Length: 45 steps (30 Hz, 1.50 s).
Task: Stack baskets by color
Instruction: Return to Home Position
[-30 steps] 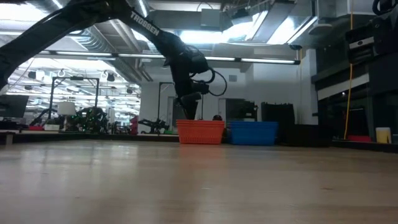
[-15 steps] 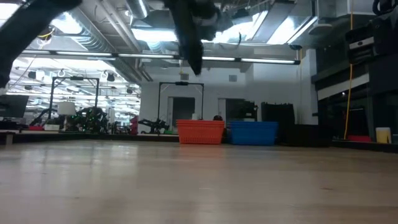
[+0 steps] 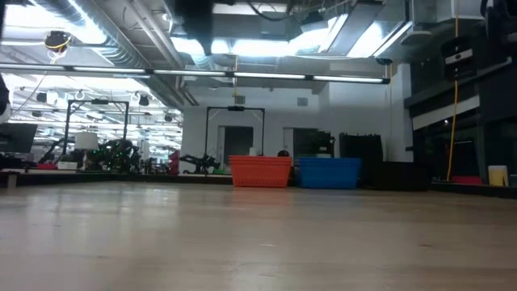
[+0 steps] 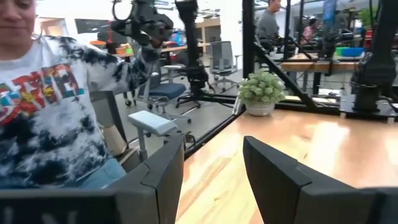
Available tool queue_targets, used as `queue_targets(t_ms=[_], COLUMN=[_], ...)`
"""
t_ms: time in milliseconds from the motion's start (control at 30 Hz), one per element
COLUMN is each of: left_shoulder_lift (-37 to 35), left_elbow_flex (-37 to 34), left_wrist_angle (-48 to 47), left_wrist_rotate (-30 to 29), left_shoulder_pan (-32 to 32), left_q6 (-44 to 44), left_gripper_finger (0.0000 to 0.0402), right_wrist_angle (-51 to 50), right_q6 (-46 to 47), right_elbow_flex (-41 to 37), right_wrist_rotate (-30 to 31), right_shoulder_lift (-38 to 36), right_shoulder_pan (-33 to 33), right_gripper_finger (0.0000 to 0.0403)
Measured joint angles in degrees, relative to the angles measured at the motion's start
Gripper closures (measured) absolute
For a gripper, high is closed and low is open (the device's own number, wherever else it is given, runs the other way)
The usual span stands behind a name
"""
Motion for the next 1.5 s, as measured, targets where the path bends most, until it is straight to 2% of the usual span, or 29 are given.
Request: queue_targets(t_ms=[133, 300, 433, 567, 833, 900, 1067, 1500], left_shoulder_lift=[-12.2, -26.4, -34.8, -37.9, -38.5, -38.8, -44.1, -66.0], left_elbow_flex=[-18.9, -41.8, -56.7, -68.0, -85.5, -88.4, -91.3, -101.0], left_wrist_angle=[15.2, 37.3, 57.8, 76.3, 102.2, 106.0, 105.7, 98.8], left_wrist_rotate=[3.0, 3.5, 4.2, 4.2, 4.1, 4.2, 4.2, 4.7], left_shoulder_pan=[-2.2, -5.6, -8.6, -11.1, -11.8, -11.8, -11.9, -11.9], left_q6=[-3.4, -9.3, -11.8, -12.0, -15.4, -16.6, -17.7, -17.0], left_gripper_finger=[0.0321, 0.0321, 0.0321, 0.0321, 0.0321, 0.0321, 0.0321, 0.0321], right_wrist_angle=[-0.9, -1.9, -2.2, -2.2, -2.6, -2.7, -3.5, -3.5], right_q6=[-1.8, -3.2, -4.4, -6.0, -3.2, -2.5, -1.3, -1.7], right_elbow_flex=[0.0, 0.0, 0.0, 0.0, 0.0, 0.0, 0.0, 0.0], right_wrist_rotate=[-1.5, -1.2, -1.2, -1.2, -3.9, -4.1, -4.1, -4.1], right_shoulder_lift=[0.0, 0.0, 0.0, 0.0, 0.0, 0.0, 0.0, 0.0], right_shoulder_pan=[0.0, -1.8, -3.6, -5.0, -6.2, -6.2, -6.2, -6.2], right_gripper_finger=[0.0235, 0.0235, 0.0235, 0.0235, 0.0235, 0.0235, 0.0235, 0.0235])
